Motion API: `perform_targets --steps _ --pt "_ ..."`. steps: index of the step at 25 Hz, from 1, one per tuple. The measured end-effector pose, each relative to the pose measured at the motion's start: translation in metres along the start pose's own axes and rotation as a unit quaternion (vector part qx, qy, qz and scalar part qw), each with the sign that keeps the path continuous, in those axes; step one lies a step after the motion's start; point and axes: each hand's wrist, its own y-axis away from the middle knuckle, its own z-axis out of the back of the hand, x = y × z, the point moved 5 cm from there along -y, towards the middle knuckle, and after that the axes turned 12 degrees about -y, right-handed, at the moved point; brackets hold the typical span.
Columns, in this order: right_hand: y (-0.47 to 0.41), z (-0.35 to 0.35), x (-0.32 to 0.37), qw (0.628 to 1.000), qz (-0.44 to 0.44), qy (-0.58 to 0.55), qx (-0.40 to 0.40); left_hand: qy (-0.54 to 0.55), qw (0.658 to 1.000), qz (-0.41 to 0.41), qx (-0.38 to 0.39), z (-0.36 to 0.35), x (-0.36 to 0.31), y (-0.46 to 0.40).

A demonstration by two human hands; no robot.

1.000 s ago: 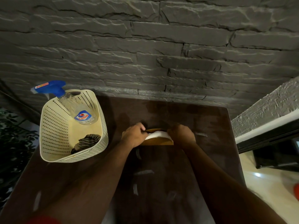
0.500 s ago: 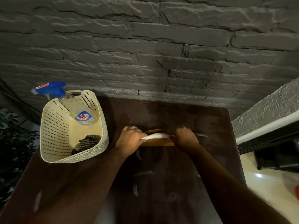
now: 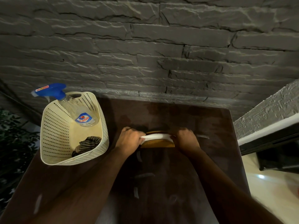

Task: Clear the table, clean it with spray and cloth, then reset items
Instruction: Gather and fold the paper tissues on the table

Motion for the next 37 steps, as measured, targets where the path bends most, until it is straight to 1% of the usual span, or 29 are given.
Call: perform_targets --steps 2,3,7,9,12,14,17,19,22,26,31,34,37 --pt "0.002 -0.005 -0.003 0.999 -0.015 -0.003 0.030 0.013 1.000 0.007 0.011 -0.001 0.000 -0.001" --pt "0.003 -0.005 -0.004 0.999 -0.025 -0.012 0.029 0.021 1.000 0.012 0.009 -0.002 0.001 0.000" --pt "0.006 0.013 -0.009 0.998 -0.051 -0.034 -0.016 0.058 0.997 0.019 0.050 -0.007 0.000 0.004" --pt "0.005 0.014 -0.003 0.998 -0.051 -0.034 0.005 0.034 0.997 0.007 0.062 -0.009 -0.005 0.000" --pt "0.001 -0.001 0.007 0.996 -0.052 -0.009 0.068 0.006 0.997 0.012 0.070 -0.013 -0.013 -0.005" --pt "-0.001 -0.011 0.011 0.994 -0.063 0.004 0.090 -0.001 0.998 0.029 0.060 -0.016 -0.017 -0.004" --pt "0.002 -0.009 0.019 0.997 -0.053 0.028 0.054 -0.009 0.998 0.057 0.033 -0.017 -0.020 0.007" --pt "0.011 -0.006 0.024 0.997 -0.039 0.037 0.054 -0.004 0.997 0.069 0.019 -0.014 -0.022 0.021" --pt "0.025 0.000 0.037 0.997 -0.011 0.047 0.059 -0.002 0.996 0.083 0.018 -0.003 -0.020 0.042" --pt "0.042 0.001 0.074 0.995 0.045 0.056 0.066 -0.006 0.992 0.128 0.001 0.016 -0.006 0.094" --pt "0.061 -0.021 0.150 0.985 0.127 0.066 0.094 0.019 0.979 0.205 -0.008 0.025 0.029 0.182" --pt "0.083 -0.058 0.217 0.968 0.207 0.075 0.118 0.033 0.964 0.265 -0.010 0.016 0.065 0.256" --pt "0.116 -0.114 0.291 0.948 0.259 0.087 0.162 0.048 0.940 0.337 0.006 -0.002 0.099 0.349"
